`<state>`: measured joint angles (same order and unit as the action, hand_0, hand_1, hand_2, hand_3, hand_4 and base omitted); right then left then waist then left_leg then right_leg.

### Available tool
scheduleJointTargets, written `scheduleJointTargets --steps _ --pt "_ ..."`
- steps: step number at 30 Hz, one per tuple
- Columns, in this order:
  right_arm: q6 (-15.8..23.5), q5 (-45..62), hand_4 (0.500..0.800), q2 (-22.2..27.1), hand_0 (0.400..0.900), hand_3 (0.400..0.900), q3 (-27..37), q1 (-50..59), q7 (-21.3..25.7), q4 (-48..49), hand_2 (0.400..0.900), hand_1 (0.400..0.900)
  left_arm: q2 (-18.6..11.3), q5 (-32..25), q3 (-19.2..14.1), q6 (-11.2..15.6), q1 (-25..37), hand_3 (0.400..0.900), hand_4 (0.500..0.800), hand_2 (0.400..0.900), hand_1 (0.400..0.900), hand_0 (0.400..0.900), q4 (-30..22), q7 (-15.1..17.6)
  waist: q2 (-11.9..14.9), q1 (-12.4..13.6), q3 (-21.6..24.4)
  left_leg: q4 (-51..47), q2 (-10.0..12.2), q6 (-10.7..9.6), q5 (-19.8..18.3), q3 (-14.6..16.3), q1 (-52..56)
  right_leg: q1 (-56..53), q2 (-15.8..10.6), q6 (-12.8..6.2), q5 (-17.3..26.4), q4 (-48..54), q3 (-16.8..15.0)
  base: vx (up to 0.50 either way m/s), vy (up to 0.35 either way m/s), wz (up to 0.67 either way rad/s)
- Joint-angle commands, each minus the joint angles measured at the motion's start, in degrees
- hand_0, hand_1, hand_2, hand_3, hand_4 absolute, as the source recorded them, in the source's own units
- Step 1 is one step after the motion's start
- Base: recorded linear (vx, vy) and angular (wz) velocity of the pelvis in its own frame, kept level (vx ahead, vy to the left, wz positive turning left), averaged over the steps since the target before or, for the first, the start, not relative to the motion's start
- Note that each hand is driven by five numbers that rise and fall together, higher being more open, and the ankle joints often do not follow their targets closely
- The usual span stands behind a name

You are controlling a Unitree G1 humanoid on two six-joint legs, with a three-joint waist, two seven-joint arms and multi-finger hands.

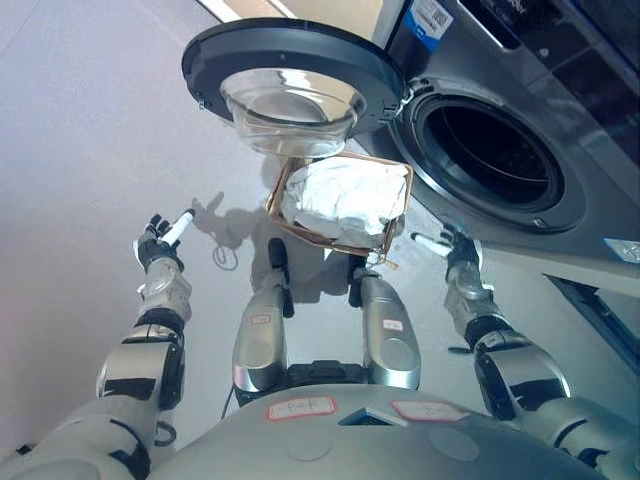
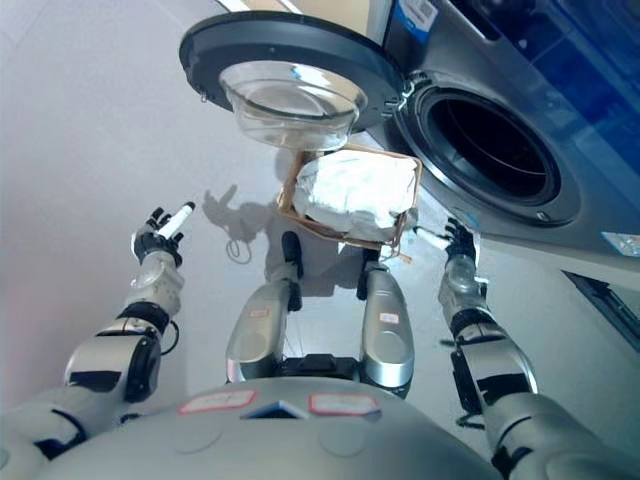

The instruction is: Put the clothes in the basket into the washing machine.

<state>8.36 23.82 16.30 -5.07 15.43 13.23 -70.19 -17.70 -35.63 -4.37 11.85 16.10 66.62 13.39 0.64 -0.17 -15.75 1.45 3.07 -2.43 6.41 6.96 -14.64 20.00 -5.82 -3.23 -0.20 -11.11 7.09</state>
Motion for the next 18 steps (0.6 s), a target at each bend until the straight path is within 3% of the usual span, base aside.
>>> scheduleJointTargets --steps 1,2,3,4,5,6,7,8,18 --pt "2.1 1.7 0.8 0.6 0.9 0.9 2.1 -4.3 -1.0 -0.7 0.9 0.9 -4.4 3.0 -4.1 5.0 -9.4 0.9 0.8 0.9 0.9 0.9 -8.4 -1.5 0.5 0.8 6.3 1.5 -3.6 -0.4 -3.0 -1.7 -0.1 -4.1 0.7 -2.84 6.2 7.9 0.5 0.05 0.014 0.15" --pt "1.7 0.4 0.8 0.5 0.9 0.9 3.0 -5.1 -2.1 -2.8 0.9 0.9 -3.8 3.6 -3.8 4.3 -12.1 0.9 0.8 0.9 0.9 0.9 -8.4 -3.5 0.3 1.0 7.0 0.8 -3.7 -0.4 -3.0 -1.4 1.8 -5.8 0.9 -2.94 6.3 8.6 0.6 0.03 0.01 0.04" --pt "1.7 0.4 0.8 0.5 0.9 0.9 3.0 -5.1 -2.1 -2.8 0.9 0.9 -3.8 3.7 -3.8 4.3 -12.1 0.9 0.8 0.9 0.9 0.9 -8.5 -3.5 0.3 1.0 6.8 0.7 -3.7 -0.4 -3.0 -1.3 2.0 -6.0 0.9 -2.95 6.3 8.7 0.5 0.04 0.016 0.0" --pt "1.3 0.6 0.8 0.5 0.9 0.9 4.0 -5.0 -3.0 -4.4 0.9 0.9 -4.4 4.2 -6.0 4.0 -13.4 0.9 0.8 0.9 0.9 0.9 -4.3 -6.3 0.3 1.5 7.1 0.2 -3.7 -0.4 -2.9 -1.4 3.1 -7.1 0.9 -2.97 6.1 9.2 0.6 0.04 -0.008 0.02" --pt "1.2 -0.7 0.8 0.3 0.9 0.9 3.5 -6.7 -2.5 -4.9 0.9 0.9 -3.8 4.6 -5.0 4.9 -12.2 0.9 0.8 0.9 0.9 0.9 -2.7 -3.6 0.5 1.4 7.8 -0.3 -3.7 -0.5 -2.9 -1.4 3.8 -7.8 1.0 -3.06 6.0 9.5 0.6 0.06 -0.007 0.03" --pt "1.1 -0.2 0.8 0.0 0.9 0.9 4.2 -7.5 -3.9 -5.3 0.9 0.9 -4.5 6.6 -6.0 3.5 -13.0 0.9 0.8 0.9 0.9 0.9 0.9 -5.6 0.5 1.5 8.4 -1.0 -3.6 -0.5 -2.7 -1.4 4.7 -8.4 1.0 -3.04 5.8 9.6 0.6 0.08 -0.016 0.03" --pt "1.2 -0.6 0.8 0.1 0.9 0.9 4.3 -8.1 -3.8 -5.6 0.9 0.9 -4.0 4.5 -6.7 3.2 -13.2 0.9 0.8 0.9 0.9 0.9 1.6 -5.7 0.5 1.5 8.9 -1.6 -3.6 -0.5 -2.7 -1.3 5.7 -9.2 1.0 -3.05 5.7 9.8 0.7 0.09 -0.005 0.01" --pt "0.8 -1.3 0.8 0.0 0.9 0.9 4.2 -8.4 -3.7 -6.3 0.9 0.9 -4.3 7.3 -6.1 2.6 -13.4 0.9 0.8 0.9 0.9 0.9 3.6 -5.6 0.5 1.3 9.4 -2.6 -3.4 -0.6 -2.5 -1.0 6.8 -10.0 1.1 -3.09 5.6 9.9 0.7 0.12 -0.009 -0.03" --pt "-0.2 -4.4 0.8 -0.1 0.9 0.9 5.0 -11.3 -3.8 -7.2 0.9 0.9 0.1 10.3 -3.7 1.9 -19.0 0.9 0.8 0.9 0.9 0.9 -2.4 -6.7 -0.6 0.7 12.7 -4.8 -3.4 -0.1 -4.0 0.3 14.2 -16.6 1.2 -3.35 4.2 10.8 0.2 0.1 0.008 -0.11"
